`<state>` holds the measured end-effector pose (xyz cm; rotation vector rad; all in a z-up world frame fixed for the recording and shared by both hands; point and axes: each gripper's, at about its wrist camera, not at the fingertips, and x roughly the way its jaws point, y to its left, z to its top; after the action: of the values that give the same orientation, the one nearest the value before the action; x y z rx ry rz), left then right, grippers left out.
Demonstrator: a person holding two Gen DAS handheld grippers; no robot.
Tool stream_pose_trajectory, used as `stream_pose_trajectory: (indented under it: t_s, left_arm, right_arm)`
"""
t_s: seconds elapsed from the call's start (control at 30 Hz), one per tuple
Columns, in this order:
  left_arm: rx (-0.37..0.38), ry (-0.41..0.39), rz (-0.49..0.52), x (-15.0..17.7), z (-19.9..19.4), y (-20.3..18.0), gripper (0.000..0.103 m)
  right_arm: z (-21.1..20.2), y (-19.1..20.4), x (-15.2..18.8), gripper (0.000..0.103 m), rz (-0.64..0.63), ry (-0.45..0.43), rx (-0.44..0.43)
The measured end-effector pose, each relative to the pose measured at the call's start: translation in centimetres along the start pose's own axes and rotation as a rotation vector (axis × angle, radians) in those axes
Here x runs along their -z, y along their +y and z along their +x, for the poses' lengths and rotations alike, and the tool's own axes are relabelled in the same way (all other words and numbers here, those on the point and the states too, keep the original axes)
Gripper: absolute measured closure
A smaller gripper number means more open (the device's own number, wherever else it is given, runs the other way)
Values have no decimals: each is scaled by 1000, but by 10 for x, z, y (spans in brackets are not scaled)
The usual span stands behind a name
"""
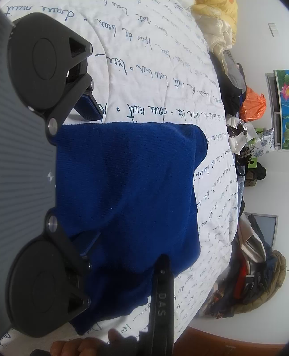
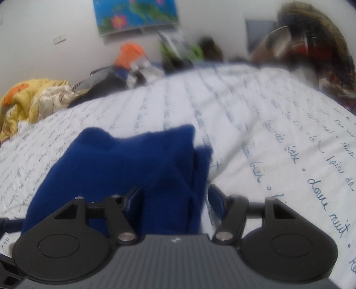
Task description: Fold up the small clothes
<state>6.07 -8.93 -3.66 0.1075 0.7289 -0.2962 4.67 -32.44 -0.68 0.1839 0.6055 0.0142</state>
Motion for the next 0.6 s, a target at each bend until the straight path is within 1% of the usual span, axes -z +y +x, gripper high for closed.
stream_pose_trajectory:
  t_s: [0.1,0.2,0.27,0.4,0.43,0.5,0.6]
  left_arm:
    - [6,-1,-10,2,0,1,0]
    - [11,1,-21,2,0,2,0]
    - [14,-8,-19,3,-5,4,0]
    - [13,-64,-31,6,-21,20,0]
    - [24,-66,-51,5,-22,27,0]
    - [70,-47,-106,4,-20,43,0]
    - [146,2,-217,3,-13,66,0]
  right_arm:
    - [-8,4,5,39,-21,-17,6]
    - [-5,7,9,39,-58,1,28]
    - [-9,0,7,39,-12,6,8]
    - [-29,-21,5,38,78,2,-75]
    - [-33,-27,5,33,90,13,-102]
    - [-38,-39,7,29,114,55,-169]
    - [-40,-56,13,29,155,117,-259]
